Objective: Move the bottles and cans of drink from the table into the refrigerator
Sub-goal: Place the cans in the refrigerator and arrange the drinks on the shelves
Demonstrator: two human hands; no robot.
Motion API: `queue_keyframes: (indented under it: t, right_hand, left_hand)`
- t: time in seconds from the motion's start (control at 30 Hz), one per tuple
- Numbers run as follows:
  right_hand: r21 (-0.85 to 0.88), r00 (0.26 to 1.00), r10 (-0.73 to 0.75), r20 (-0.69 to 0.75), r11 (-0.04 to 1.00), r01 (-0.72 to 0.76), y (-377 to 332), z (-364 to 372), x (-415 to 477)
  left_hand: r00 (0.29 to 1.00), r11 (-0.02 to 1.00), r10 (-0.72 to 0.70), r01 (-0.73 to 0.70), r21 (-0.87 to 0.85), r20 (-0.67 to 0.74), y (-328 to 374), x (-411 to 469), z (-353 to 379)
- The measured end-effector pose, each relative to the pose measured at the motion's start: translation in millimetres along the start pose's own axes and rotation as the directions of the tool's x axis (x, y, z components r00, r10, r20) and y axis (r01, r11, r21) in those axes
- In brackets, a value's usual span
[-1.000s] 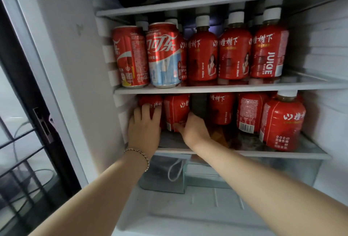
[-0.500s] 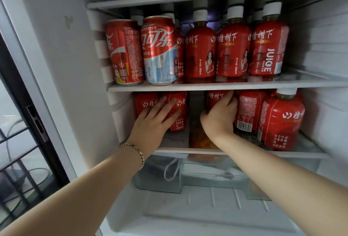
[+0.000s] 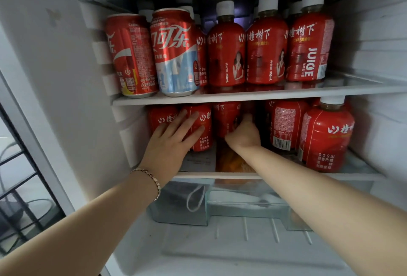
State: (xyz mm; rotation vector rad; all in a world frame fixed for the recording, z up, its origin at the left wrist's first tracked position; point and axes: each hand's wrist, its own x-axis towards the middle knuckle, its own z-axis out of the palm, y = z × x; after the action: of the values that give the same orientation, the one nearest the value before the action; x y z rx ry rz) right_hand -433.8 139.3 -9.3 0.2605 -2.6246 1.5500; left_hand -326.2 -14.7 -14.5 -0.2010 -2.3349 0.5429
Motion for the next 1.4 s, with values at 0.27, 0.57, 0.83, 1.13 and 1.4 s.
queue_keyframes:
  t: [0.27, 0.57, 0.83, 1.13, 1.4]
  right_hand:
    - [-0.081, 0.998, 0.066, -0.001, 0.994, -0.066, 3.4, -12.8, 15.2]
    - [-0.222, 0.985, 0.022, 0.171, 0.975, 0.017, 4.6, -9.0, 31.0]
    - [-0.178, 0.989, 0.092, 0.119, 0.982, -0.07, -0.6, 2.5, 42.9]
    - [-0.023, 0.994, 0.05, 0.096, 0.999, -0.048, 3.1, -4.6, 47.3]
    - [0.008, 0.996, 0.044, 0.077, 0.999, -0.045, 2.5, -2.2, 45.3]
  left_hand:
    - [0.994, 0.993, 0.112, -0.112, 0.02, 0.002, 29.2, 44.2, -1.8]
    - [0.903, 0.954, 0.112, -0.215, 0.21, 0.416, 40.1, 103.3, 4.1]
    - [0.896, 0.879, 0.078, -0.268, 0.394, 0.437, 39.3, 106.4, 15.5]
    - [0.934, 0.868, 0.174, -0.295, 0.4, 0.312, 33.8, 80.8, 26.1]
    - [0.98, 0.977, 0.197, -0.193, 0.091, -0.035, 20.3, 62.7, 10.3]
